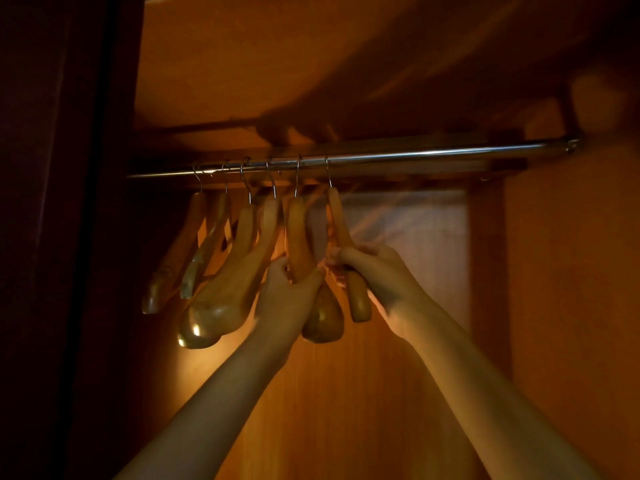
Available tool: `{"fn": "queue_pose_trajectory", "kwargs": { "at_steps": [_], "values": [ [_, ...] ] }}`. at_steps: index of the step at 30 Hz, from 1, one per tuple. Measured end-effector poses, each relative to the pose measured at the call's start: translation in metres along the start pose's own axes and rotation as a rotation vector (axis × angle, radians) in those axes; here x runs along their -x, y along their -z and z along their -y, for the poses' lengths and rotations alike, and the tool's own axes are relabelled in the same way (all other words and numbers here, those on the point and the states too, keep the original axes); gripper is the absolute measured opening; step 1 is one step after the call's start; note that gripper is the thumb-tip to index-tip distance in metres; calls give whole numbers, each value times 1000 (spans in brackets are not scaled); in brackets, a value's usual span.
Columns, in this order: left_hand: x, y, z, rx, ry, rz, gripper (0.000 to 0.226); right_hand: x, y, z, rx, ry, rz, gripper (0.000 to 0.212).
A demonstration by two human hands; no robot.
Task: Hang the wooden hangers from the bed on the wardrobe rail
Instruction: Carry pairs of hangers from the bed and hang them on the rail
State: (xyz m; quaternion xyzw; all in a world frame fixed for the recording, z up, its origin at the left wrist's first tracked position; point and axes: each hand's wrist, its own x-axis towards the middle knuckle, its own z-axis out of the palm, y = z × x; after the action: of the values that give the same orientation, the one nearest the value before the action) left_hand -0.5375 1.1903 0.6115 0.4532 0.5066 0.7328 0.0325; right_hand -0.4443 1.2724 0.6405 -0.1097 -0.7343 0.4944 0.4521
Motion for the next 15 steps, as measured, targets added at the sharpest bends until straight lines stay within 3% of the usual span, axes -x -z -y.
{"fn": "queue_pose_trajectory", "kwargs": {
  "at_steps": [6, 10, 15],
  "values": [
    [23, 6, 7, 39, -23, 16, 55, 34, 20, -14, -7, 76, -33, 49],
    [51, 17, 28, -16, 9, 42, 87, 73, 33, -46, 84, -25, -138, 78],
    [106, 38, 88, -78, 221, 81, 58, 144, 43, -123, 281, -284, -136, 59]
  ]
}}
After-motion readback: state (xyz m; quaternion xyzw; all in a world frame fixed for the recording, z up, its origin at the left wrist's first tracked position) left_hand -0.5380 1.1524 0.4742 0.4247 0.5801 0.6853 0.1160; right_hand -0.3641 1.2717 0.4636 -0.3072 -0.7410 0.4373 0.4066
